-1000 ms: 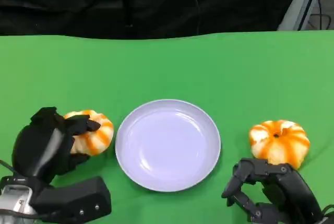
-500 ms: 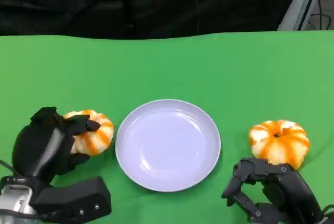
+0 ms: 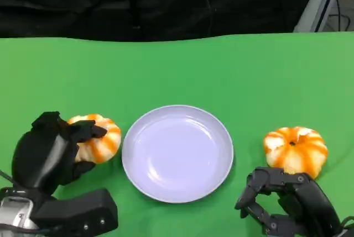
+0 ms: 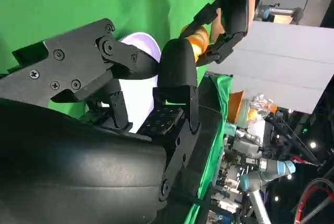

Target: Grasp the bread from the table and place it into the plate.

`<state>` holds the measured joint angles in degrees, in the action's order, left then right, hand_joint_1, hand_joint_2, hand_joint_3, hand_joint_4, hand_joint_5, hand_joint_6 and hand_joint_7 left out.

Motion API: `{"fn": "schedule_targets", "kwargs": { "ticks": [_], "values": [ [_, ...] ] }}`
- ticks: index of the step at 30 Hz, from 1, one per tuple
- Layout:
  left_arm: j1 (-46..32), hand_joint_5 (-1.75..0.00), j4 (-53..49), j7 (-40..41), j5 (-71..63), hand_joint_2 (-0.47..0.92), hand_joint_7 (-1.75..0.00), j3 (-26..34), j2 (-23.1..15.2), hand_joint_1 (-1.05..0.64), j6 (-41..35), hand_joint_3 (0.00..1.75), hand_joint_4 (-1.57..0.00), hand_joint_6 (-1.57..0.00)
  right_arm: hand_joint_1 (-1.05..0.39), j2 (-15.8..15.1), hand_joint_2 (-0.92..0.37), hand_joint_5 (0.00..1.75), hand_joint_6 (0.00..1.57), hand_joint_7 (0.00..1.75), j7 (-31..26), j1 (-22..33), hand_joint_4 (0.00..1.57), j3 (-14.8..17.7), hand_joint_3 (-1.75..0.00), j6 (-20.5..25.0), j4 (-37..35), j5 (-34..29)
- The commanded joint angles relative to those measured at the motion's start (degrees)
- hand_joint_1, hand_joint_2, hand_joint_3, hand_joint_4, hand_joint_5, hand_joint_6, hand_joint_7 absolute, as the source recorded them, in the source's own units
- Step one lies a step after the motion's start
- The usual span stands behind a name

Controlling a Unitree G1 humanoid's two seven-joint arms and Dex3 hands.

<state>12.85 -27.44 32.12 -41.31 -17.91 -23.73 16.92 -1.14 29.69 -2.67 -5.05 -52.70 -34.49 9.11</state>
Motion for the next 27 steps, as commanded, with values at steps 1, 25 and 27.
{"fn": "schedule_targets", "kwargs": {
  "ticks": [1, 25, 27],
  "values": [
    [-0.9, -1.4, 1.6, -1.1, -0.5, 0.92, -0.54, 0.9, -1.5, -0.03, -0.7, 0.01, -0.65, -1.03, -0.11, -0.4, -0.7, 1.49, 0.86, 1.08, 0.0, -0.5, 0.76, 0.6, -0.74, -0.5, -0.4, 0.7],
    [-3.2, -1.3, 7.1, -2.5, -1.2, 0.89, -0.4, 3.0, -2.0, -0.01, -1.6, 0.0, -0.7, -1.1, -0.1, -0.3, -0.69, 1.51, 0.84, 1.09, 0.2, -0.8, 0.75, 0.7, -0.76, -0.3, -0.6, 0.9],
    [-3.2, -1.3, 7.2, -2.6, -1.2, 0.89, -0.39, 3.1, -2.0, -0.01, -1.6, 0.0, -0.7, -1.1, -0.1, -0.3, -0.69, 1.51, 0.84, 1.1, 0.2, -0.8, 0.75, 0.7, -0.77, -0.3, -0.6, 0.9]
  ]
}}
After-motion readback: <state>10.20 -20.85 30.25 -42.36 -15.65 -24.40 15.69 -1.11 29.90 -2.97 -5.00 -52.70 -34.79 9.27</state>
